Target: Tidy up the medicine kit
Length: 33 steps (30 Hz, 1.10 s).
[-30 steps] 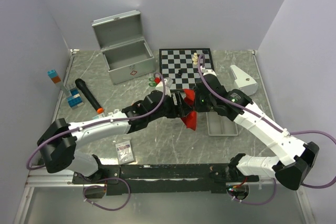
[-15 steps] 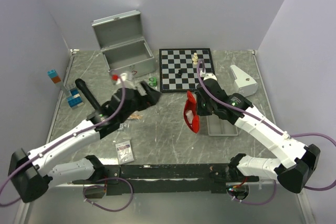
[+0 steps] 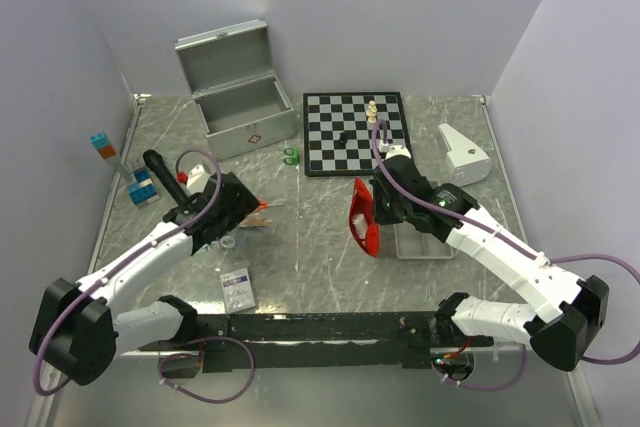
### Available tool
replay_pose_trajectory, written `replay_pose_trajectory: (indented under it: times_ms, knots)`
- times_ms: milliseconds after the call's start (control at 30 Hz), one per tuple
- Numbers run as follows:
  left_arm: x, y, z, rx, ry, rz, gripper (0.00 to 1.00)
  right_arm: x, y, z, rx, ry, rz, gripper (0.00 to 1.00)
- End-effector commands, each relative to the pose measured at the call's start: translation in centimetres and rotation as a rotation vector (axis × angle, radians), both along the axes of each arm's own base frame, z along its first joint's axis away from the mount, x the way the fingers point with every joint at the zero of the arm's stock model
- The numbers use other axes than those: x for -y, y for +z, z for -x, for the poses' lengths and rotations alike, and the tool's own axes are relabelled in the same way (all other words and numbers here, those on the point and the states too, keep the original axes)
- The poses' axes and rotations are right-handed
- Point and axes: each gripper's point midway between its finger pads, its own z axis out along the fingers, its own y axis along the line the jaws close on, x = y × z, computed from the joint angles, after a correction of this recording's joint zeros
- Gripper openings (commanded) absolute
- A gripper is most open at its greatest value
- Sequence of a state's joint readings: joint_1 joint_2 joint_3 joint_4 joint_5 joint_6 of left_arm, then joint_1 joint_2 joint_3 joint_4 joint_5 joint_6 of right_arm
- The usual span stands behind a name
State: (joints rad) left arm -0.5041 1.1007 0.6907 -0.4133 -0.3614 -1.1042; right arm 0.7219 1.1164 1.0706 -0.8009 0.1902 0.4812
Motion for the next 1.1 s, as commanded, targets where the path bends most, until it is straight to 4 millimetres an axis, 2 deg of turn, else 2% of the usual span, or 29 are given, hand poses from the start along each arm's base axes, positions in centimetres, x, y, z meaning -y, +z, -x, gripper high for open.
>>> replay_pose_trajectory:
  times_ms: [0, 233, 500, 600, 667, 800, 900, 967, 1067]
  knots:
    - [0.1, -2.2, 0.7, -0.098, 0.08, 0.06, 0.98, 0.1, 0.9, -0.3, 0.065, 0.001, -0.033, 0.0]
    - [0.8, -5.0, -0.4, -0.206, 0.13, 0.033, 0.91, -0.1, 0.7, -0.2, 0.057, 0.009, -0.045, 0.0]
    - [1.1, -6.8, -1.1, -0.248, 0.135, 0.001, 0.81, 0.1, 0.9, -0.3, 0.072, 0.004, -0.04, 0.0]
    - [1.3, -7.6, -1.2, -0.269, 0.115, -0.019, 0.74, 0.2, 0.9, -0.3, 0.071, 0.005, -0.038, 0.0]
    - [1.2, -8.1, -1.1, -0.281, 0.11, -0.035, 0.67, 0.1, 0.9, -0.3, 0.07, 0.004, -0.038, 0.0]
    - [1.3, -8.8, -0.9, -0.29, 0.086, -0.039, 0.4, 0.2, 0.9, -0.3, 0.072, 0.001, -0.041, 0.0]
    - [1.9, -8.9, -1.0, -0.287, 0.044, -0.032, 0.25, 0.2, 0.9, -0.3, 0.072, 0.001, -0.041, 0.0]
    - [2.3, -8.4, -1.1, -0.266, 0.017, -0.019, 0.17, 0.2, 0.8, -0.3, 0.066, 0.001, -0.036, 0.0]
    - [3.2, -7.0, -0.8, -0.218, -0.04, -0.013, 0.1, 0.1, 1.0, -0.4, 0.067, 0.002, -0.036, 0.0]
